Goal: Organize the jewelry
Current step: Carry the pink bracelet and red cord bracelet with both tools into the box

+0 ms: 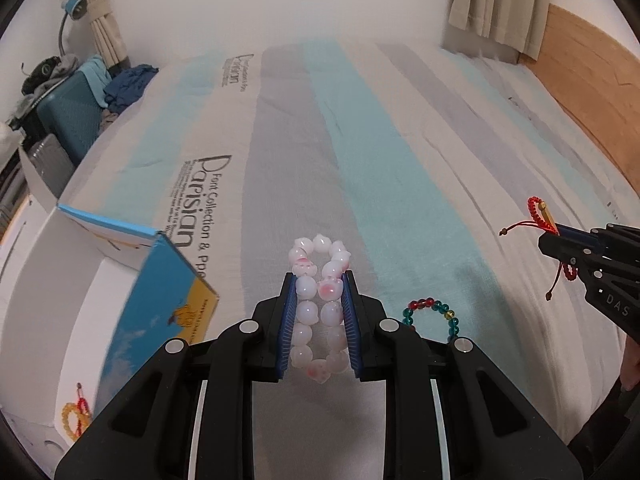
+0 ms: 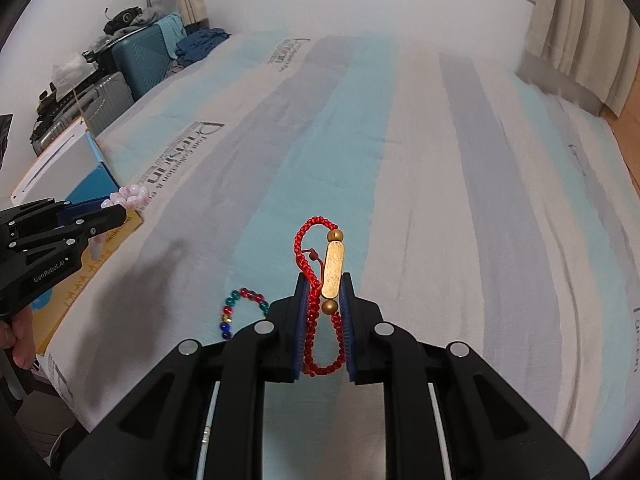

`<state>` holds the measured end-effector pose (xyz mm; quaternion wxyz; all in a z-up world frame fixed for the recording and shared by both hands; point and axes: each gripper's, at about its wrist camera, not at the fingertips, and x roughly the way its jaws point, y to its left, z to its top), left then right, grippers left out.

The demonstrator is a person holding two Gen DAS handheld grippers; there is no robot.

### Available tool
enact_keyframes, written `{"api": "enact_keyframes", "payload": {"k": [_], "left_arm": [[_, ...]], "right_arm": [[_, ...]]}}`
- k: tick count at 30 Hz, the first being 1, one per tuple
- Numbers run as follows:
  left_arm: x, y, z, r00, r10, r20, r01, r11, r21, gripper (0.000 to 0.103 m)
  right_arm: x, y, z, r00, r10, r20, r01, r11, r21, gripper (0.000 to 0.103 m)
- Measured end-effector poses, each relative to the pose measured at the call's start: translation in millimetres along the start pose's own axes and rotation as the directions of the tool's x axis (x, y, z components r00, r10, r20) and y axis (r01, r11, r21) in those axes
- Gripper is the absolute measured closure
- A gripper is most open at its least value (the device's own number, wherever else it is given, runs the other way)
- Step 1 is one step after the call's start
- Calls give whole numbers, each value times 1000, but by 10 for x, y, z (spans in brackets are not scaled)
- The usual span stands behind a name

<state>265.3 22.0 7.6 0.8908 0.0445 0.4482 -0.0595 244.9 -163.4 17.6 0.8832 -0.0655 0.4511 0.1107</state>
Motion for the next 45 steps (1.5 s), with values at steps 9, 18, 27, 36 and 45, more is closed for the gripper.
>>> {"api": "enact_keyframes", "payload": {"k": [9,18,27,36,45], "left_arm": [[-296,195,4,999,20,29,-19,1000,-18,81],[-567,393,-13,997,47,56,-45,998,-42,81],[-789,666,-86,995,81,53,-77,995,-70,81],[-1082,1033,-278,990,125,64,-117,987,-114,81],[-1385,1468,-460,982,168,80,-153,974,-166,81]], "right_arm": [[-200,269,116,999,10,37,-9,1000,-27,89],[-353,568,243,998,23,65,-19,997,-70,89],[-486,913,343,995,50,87,-41,994,-104,89],[-591,1412,419,989,98,108,-80,984,-160,89],[-649,1967,461,982,152,114,-123,966,-227,89]]}}
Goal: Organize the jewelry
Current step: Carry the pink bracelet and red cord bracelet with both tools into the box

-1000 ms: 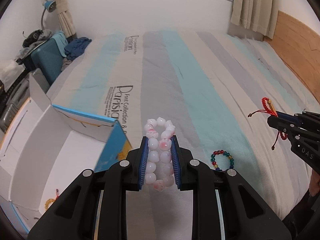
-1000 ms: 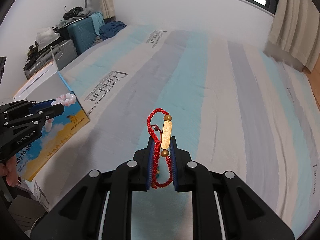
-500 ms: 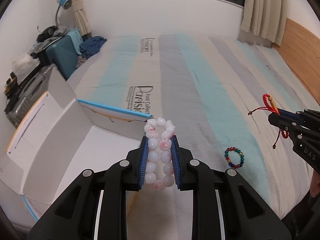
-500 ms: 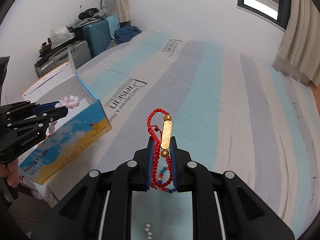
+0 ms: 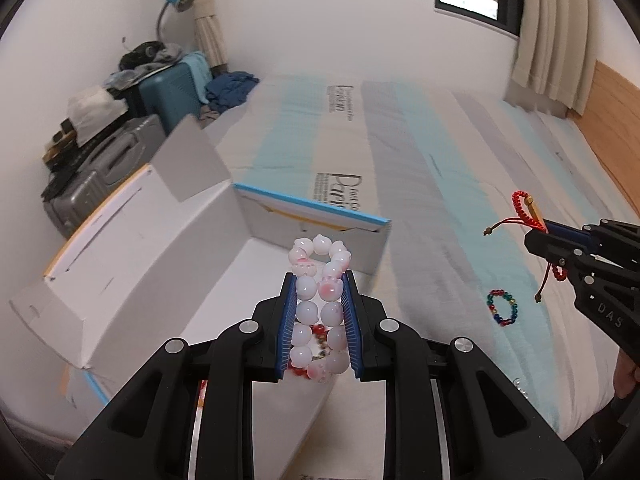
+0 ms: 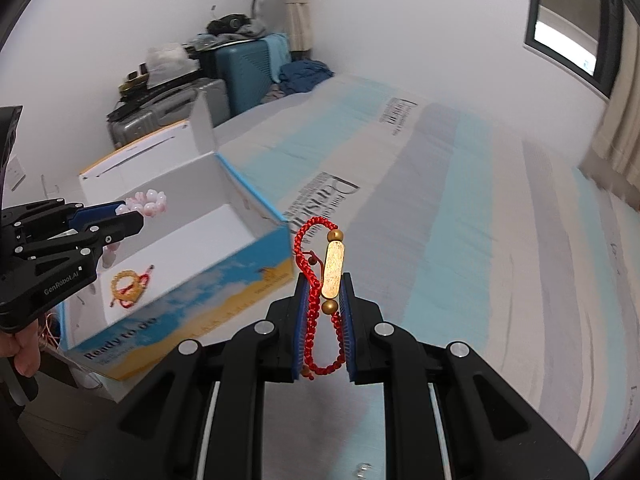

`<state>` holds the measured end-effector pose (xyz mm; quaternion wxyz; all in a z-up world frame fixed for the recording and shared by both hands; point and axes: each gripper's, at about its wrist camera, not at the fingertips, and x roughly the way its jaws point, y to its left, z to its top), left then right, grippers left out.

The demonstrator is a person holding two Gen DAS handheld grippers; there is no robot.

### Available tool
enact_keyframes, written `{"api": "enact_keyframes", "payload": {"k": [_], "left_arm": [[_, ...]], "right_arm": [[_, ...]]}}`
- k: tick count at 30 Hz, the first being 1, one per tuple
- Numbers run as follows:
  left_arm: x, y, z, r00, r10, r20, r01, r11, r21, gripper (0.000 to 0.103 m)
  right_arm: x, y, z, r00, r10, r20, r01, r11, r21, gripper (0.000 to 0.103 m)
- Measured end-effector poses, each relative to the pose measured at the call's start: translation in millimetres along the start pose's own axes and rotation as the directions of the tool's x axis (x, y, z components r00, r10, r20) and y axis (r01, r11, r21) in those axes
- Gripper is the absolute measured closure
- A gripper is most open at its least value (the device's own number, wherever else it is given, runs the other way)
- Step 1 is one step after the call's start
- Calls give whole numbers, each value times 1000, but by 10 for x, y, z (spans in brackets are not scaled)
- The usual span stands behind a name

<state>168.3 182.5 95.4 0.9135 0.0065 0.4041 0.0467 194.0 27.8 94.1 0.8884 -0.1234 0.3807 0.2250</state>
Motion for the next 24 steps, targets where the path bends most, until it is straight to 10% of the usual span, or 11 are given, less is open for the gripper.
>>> {"api": "enact_keyframes", "payload": {"k": [24], "left_arm": [[25,1041,-510,998,36,-58,-43,991,-129,81]], "right_arm": [[388,1256,159,989,142,-38,-146,978,-150,89]]}}
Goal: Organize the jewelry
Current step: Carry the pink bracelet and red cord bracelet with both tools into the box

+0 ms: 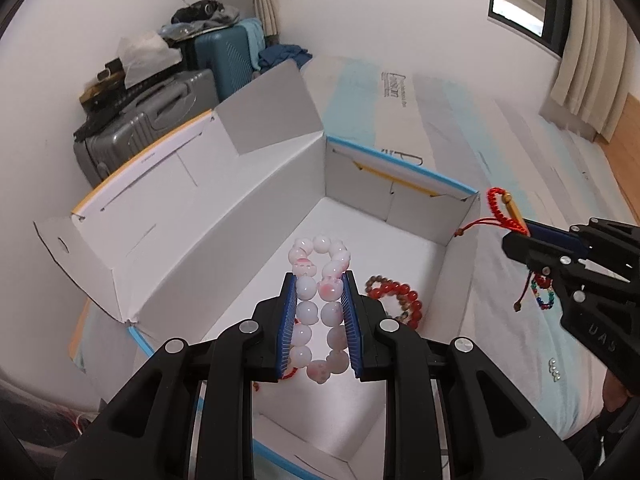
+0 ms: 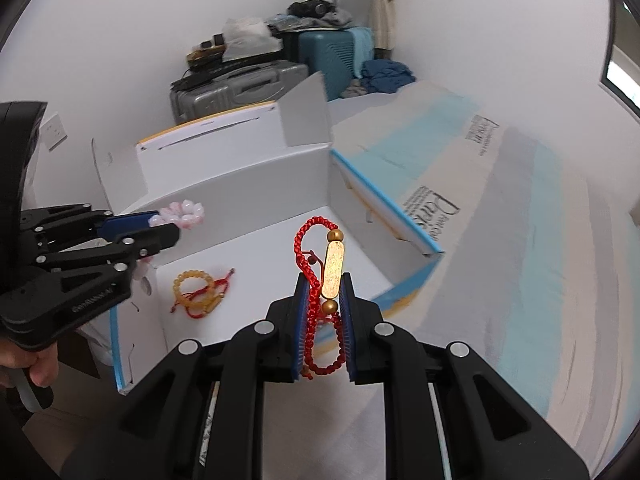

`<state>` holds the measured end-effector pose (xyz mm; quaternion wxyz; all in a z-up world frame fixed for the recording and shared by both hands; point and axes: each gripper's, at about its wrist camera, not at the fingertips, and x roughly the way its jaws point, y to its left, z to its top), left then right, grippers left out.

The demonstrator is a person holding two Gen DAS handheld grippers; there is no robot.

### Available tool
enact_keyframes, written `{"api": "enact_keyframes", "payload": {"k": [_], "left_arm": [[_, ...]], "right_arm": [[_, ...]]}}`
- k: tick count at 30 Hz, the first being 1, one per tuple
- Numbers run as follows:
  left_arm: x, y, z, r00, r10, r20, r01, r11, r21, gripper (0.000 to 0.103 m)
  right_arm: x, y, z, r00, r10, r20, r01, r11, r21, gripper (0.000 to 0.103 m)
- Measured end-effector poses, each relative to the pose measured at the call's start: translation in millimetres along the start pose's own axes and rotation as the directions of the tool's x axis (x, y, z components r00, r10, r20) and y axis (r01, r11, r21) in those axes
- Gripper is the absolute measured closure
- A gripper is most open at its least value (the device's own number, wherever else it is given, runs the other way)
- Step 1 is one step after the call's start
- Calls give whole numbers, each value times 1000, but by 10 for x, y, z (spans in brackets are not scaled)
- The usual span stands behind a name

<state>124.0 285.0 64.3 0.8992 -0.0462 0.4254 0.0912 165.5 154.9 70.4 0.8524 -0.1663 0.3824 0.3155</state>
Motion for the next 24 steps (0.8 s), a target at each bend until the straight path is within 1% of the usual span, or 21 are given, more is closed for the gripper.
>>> {"api": "enact_keyframes", "payload": {"k": [7,10,11,14,15,18,22,24], "left_arm": [[207,205,-104,999,-22,-48,20,1000,-23,81],[302,241,-154,996,-27,-81,25,1000,-18,81],[346,253,-171,994,-39,-101,38,999,-18,81],[445,266,-200,989,-47,-139,47,999,-4,81],[476,271,-207,987,-56,-152,56,998,-3,81],[562,275,-225,982,-57,-180,60,998,10,81],[672,275,-262,973,-57,-225,62,998,17,81],[738,275,-283,965,-59,-257,66,998,19,81]], "right_arm": [[317,263,11,997,41,-62,-44,998,-51,89],[474,364,-6,991,57,-119,-67,994,-83,89],[524,392,-10,988,60,-141,-74,993,-95,89],[689,475,-16,973,80,-218,-109,986,-125,89],[719,501,-18,969,81,-232,-114,985,-133,89],[866,549,-33,949,95,-299,-142,980,-142,89],[1029,576,-76,926,92,-366,-150,979,-135,89],[1117,586,-90,913,93,-398,-156,979,-128,89]]}}
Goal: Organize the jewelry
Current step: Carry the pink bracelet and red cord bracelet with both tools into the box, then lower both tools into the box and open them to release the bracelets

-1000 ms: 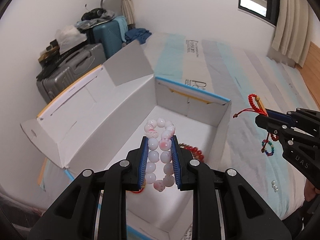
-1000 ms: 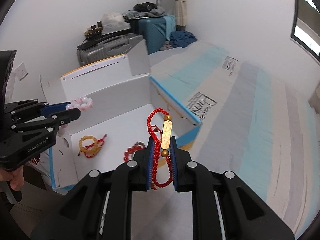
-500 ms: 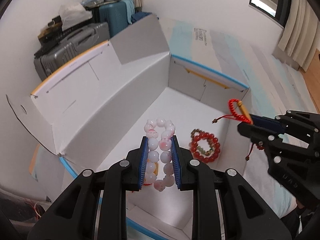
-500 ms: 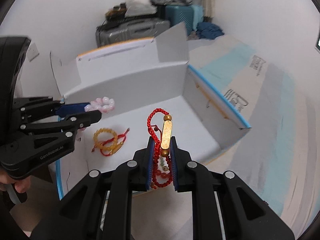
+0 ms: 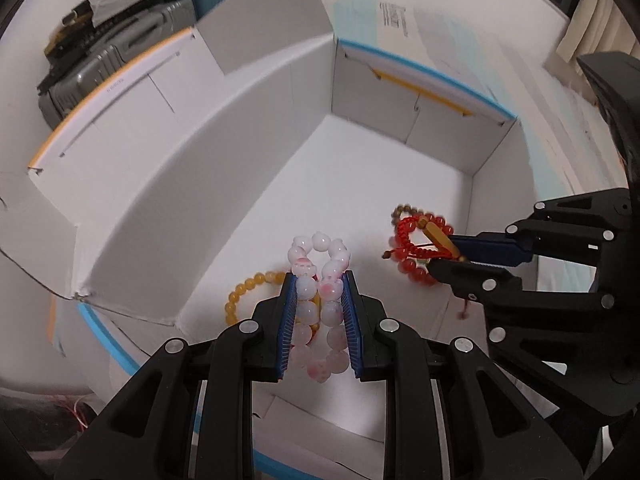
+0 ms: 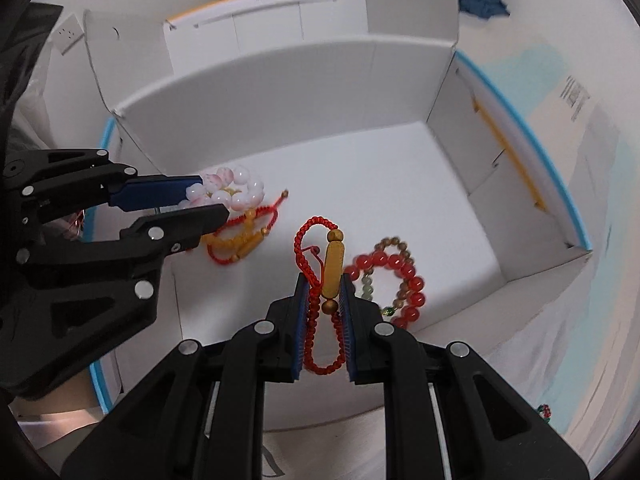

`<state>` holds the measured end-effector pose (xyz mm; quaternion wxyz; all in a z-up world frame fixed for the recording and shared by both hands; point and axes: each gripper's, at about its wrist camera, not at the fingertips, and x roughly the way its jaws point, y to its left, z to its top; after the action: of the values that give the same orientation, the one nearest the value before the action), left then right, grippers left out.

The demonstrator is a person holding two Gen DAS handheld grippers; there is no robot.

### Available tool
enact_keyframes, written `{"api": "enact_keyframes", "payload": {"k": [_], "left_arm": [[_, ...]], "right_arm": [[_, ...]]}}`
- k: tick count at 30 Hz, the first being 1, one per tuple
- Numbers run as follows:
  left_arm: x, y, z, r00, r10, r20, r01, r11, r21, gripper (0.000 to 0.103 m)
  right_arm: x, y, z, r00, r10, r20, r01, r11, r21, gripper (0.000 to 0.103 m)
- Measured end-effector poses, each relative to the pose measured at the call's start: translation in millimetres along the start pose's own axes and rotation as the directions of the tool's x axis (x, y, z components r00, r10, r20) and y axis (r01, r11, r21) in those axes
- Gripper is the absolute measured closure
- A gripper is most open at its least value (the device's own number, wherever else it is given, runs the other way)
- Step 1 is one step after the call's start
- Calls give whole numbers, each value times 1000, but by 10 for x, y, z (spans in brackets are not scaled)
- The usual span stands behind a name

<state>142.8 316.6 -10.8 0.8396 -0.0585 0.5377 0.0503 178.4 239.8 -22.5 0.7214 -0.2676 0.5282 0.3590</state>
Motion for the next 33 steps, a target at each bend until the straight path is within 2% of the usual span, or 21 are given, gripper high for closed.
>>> {"api": "enact_keyframes", "payload": {"k": [7,19,21,27,30,32,33], "left_arm": [[257,49,-17,993,-9,-117,9,1000,-1,81],[418,65,12,983,2,-186,-2,1000,2,81],[461,77,20,977,9,-211,-9,1000,0,81],[675,96,95,946,3,-323,-2,1000,1,81],[713,104,108,941,11,-337,-11,1000,1,79],[709,104,119,945,11,-327,-12,1000,-1,79],[703,100,123,948,15,-319,-16,1000,0,79]], "right_arm": [[222,-5,37,995,15,-95,-18,999,-36,89],[447,31,79,983,-5,-181,-5,998,-56,86],[507,38,109,980,-8,-199,-3,999,-52,86],[724,-24,211,961,-16,-275,6,999,-40,86],[778,-29,270,958,-14,-287,4,999,-34,86],[777,-30,299,960,-10,-280,1,999,-33,85],[766,-33,295,962,-12,-272,2,999,-35,81]]}}
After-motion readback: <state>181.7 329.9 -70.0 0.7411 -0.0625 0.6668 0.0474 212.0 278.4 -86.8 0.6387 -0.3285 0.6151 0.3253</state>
